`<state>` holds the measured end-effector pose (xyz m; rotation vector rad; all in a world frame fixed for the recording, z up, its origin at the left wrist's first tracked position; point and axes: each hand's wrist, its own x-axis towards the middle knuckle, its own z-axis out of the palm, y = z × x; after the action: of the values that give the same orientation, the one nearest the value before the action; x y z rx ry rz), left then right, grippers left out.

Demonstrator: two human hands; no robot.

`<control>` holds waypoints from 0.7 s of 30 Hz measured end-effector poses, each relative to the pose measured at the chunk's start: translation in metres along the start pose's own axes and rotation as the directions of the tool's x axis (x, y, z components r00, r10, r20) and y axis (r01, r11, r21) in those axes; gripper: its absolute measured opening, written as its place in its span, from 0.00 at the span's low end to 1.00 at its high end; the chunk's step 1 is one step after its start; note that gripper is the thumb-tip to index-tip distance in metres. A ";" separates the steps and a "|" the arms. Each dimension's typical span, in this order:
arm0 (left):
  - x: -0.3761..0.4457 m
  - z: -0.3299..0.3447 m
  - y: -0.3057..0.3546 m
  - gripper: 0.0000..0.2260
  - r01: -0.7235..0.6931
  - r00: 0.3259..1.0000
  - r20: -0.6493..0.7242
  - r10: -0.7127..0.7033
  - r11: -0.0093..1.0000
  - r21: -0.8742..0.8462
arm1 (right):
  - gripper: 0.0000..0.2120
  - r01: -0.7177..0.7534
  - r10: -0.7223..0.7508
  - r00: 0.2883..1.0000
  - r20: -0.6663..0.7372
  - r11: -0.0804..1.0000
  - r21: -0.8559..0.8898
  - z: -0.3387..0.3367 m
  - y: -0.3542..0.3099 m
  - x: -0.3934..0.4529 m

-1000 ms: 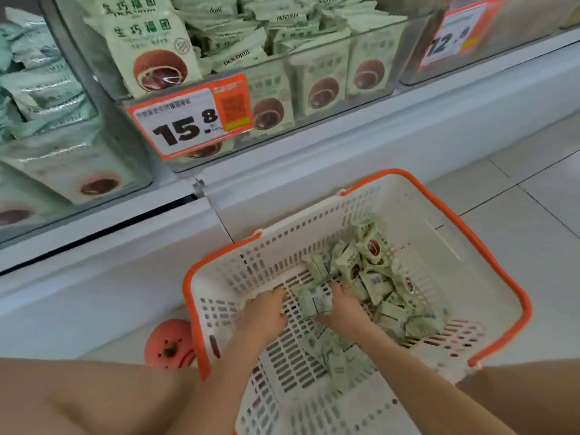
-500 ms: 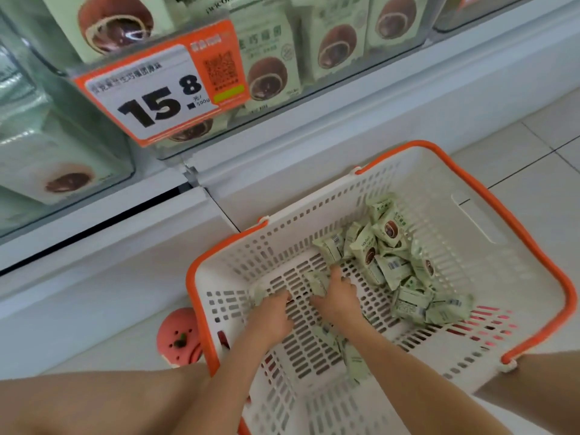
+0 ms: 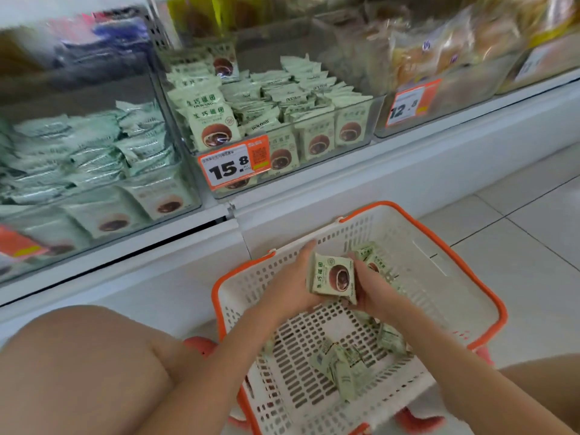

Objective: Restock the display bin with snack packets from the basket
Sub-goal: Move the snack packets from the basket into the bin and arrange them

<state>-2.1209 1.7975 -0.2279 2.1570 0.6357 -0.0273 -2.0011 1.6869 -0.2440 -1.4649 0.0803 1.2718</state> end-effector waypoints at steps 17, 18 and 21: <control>-0.001 -0.129 0.098 0.33 -0.284 0.836 -0.109 0.538 0.595 0.752 | 0.14 0.590 -0.542 0.797 0.268 0.599 -0.542 0.017 -0.092 -0.093; 0.003 -0.139 0.098 0.31 -0.295 0.755 -0.176 0.632 0.566 0.770 | 0.15 0.606 -0.577 0.784 0.227 0.632 -0.483 0.015 -0.107 -0.092; 0.024 -0.161 0.080 0.25 -0.192 0.526 -0.328 0.785 0.485 0.853 | 0.17 0.684 -0.680 0.718 0.147 0.650 -0.331 0.021 -0.163 -0.082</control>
<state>-2.0965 1.8889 -0.0732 3.1201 0.2771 1.1668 -1.9421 1.7141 -0.0727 -1.5757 -0.7066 0.6679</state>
